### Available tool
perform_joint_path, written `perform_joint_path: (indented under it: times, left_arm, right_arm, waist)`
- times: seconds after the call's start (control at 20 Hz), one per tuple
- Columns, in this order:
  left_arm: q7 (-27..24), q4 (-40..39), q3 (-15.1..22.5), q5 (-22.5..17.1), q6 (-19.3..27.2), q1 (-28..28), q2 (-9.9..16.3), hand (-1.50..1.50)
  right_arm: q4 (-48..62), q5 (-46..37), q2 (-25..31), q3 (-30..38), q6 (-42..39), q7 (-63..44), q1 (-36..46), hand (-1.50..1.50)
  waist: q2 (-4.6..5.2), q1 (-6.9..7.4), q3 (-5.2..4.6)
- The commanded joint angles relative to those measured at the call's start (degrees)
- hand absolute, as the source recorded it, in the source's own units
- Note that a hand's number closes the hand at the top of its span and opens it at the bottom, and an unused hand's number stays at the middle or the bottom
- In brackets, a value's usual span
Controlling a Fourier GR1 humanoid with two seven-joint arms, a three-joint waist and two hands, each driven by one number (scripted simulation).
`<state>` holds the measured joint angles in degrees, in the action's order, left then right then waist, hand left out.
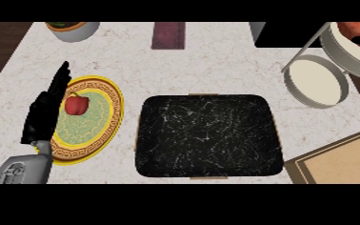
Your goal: Pick the sweet potato from the tray and place it in the tiered basket
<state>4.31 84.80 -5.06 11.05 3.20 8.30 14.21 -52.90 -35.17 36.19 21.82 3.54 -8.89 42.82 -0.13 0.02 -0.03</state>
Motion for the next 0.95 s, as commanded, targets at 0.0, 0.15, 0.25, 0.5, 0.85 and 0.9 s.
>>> perform_joint_path:
  times: [0.0, 0.15, 0.25, 0.5, 0.85, 0.9]
  left_arm:
    - [0.01, 1.26, -1.37, -1.23, -1.68, -1.34, 1.2, 0.0]
    - [0.27, -1.79, -0.75, 0.7, 0.67, 1.99, -0.31, 0.0]
    - [0.5, -1.76, -1.99, -0.69, -1.4, 1.46, 1.35, 0.0]
    - [-1.61, 2.22, -0.07, 1.07, 0.38, -5.24, -0.92, 0.0]
    - [0.8, 0.29, -0.85, 0.94, 0.3, -0.13, -1.0, 0.0]
    - [-1.46, 0.16, -2.2, 0.05, -1.13, -1.61, 0.94, 0.0]
  right_arm:
    - [-2.28, 2.35, 3.34, 3.64, 1.16, 0.42, -1.14, -1.5]
    - [-8.25, 5.83, 5.86, 5.44, -6.63, -9.24, -1.42, -1.5]
    - [-7.94, 7.78, 7.39, 8.49, -7.41, -9.85, -4.9, -1.5]
    - [-11.99, 16.71, 13.11, 17.23, -17.4, -9.61, -14.46, -1.5]
    - [-10.03, 26.23, 15.76, 30.25, -24.19, 2.71, -28.11, -1.5]
    - [-8.89, 27.42, 14.98, 32.98, -25.07, 6.4, -31.56, -1.5]
  waist:
    - [0.05, 0.06, 0.03]
    - [-0.12, -0.9, -0.02]
    - [-0.09, -0.83, 0.0]
    - [-0.41, -1.43, 0.01]
    - [-0.06, -1.22, 0.05]
    - [-0.14, -1.64, 0.07]
